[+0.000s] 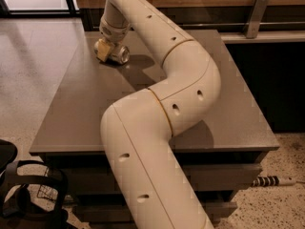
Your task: Knock 7up can over
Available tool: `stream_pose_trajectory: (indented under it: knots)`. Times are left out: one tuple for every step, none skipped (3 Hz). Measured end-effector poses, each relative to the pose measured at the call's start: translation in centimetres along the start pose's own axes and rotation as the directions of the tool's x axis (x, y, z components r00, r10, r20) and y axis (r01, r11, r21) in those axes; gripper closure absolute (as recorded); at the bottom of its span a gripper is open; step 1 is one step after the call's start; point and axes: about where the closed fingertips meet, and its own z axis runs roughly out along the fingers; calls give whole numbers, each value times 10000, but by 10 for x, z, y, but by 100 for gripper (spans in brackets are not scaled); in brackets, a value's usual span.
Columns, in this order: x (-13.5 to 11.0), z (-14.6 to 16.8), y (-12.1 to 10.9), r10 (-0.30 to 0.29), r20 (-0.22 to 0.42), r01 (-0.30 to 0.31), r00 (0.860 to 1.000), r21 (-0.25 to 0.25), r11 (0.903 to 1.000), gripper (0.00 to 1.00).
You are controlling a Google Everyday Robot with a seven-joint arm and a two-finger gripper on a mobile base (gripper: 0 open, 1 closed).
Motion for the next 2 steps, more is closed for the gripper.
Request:
stream_pose_trajectory:
  knots:
    - [-1,-1,0,0,-13,0,10000,-12,10000,12]
    - [0,3,1,2,-44,-2,10000,-40,10000,0]
